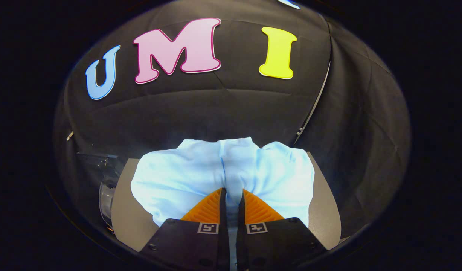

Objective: Put the clothes into the washing machine and then close the washing machine lid.

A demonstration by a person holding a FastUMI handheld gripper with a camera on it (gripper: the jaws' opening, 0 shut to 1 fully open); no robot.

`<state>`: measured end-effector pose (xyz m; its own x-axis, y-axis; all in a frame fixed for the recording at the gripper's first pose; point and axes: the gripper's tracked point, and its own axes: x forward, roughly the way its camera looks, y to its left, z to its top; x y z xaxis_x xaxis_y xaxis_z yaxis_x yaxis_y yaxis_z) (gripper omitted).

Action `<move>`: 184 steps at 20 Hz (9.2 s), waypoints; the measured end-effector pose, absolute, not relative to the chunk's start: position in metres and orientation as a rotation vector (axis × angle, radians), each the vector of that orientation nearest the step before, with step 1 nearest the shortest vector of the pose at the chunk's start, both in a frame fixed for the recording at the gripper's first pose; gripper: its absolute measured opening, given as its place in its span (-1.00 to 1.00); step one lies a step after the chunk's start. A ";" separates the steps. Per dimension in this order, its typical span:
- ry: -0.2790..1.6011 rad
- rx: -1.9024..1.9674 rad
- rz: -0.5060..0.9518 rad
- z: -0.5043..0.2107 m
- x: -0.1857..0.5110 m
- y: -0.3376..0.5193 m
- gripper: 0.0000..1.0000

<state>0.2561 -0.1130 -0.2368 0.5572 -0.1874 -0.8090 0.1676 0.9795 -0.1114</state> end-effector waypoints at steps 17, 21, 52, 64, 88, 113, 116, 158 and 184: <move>0.466 0.042 -0.049 -0.029 0.238 -0.048 -0.91; 0.346 0.023 0.022 0.029 0.234 -0.001 -0.92; 0.758 0.035 0.851 -0.260 0.225 0.374 -0.91; 1.067 0.040 0.719 -0.353 0.212 0.343 0.98; 0.389 0.065 0.435 -0.246 0.346 0.308 0.97; 0.627 0.084 0.053 -0.315 0.373 0.233 0.99; 0.626 0.069 0.042 -0.303 0.328 0.232 0.99; 0.091 0.052 0.116 0.006 0.121 0.100 0.97; 0.066 -0.007 0.029 0.050 0.048 -0.011 0.97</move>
